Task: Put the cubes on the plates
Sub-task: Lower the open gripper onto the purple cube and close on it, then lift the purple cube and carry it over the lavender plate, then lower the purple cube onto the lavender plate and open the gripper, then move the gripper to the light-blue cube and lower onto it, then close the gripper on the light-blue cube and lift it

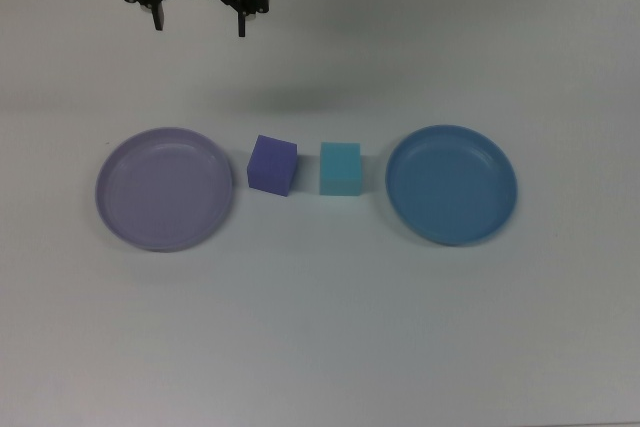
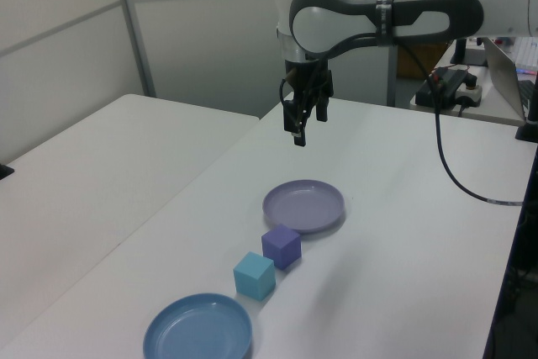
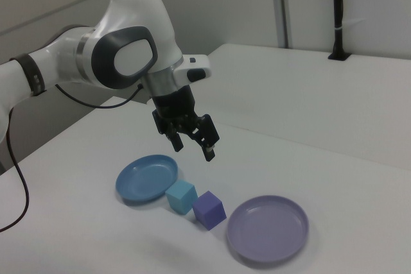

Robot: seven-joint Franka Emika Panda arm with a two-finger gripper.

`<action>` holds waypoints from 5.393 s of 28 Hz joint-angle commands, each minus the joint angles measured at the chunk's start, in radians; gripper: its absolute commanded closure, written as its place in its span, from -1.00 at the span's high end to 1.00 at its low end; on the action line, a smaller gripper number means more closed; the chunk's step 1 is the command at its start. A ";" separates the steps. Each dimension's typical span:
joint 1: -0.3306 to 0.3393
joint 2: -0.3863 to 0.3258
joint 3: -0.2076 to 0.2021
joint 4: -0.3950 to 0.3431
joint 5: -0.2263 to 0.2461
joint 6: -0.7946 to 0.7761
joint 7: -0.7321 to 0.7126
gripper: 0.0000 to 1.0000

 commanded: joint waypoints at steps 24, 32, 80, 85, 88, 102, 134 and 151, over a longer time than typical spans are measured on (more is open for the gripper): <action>0.097 0.305 0.001 -0.021 -0.116 0.271 0.471 1.00; 0.102 0.342 0.001 -0.078 -0.127 0.394 0.445 1.00; 0.006 0.313 -0.011 -0.024 -0.021 0.355 0.359 -1.00; -0.048 0.340 -0.011 -0.019 -0.033 0.365 0.324 -0.94; -0.061 0.371 -0.011 -0.018 -0.034 0.369 0.311 -0.93; -0.090 0.380 -0.010 -0.010 -0.017 0.432 0.327 1.00; 0.246 0.320 0.045 -0.055 0.000 0.228 0.264 1.00; 0.283 0.336 0.035 -0.070 -0.018 0.230 0.316 1.00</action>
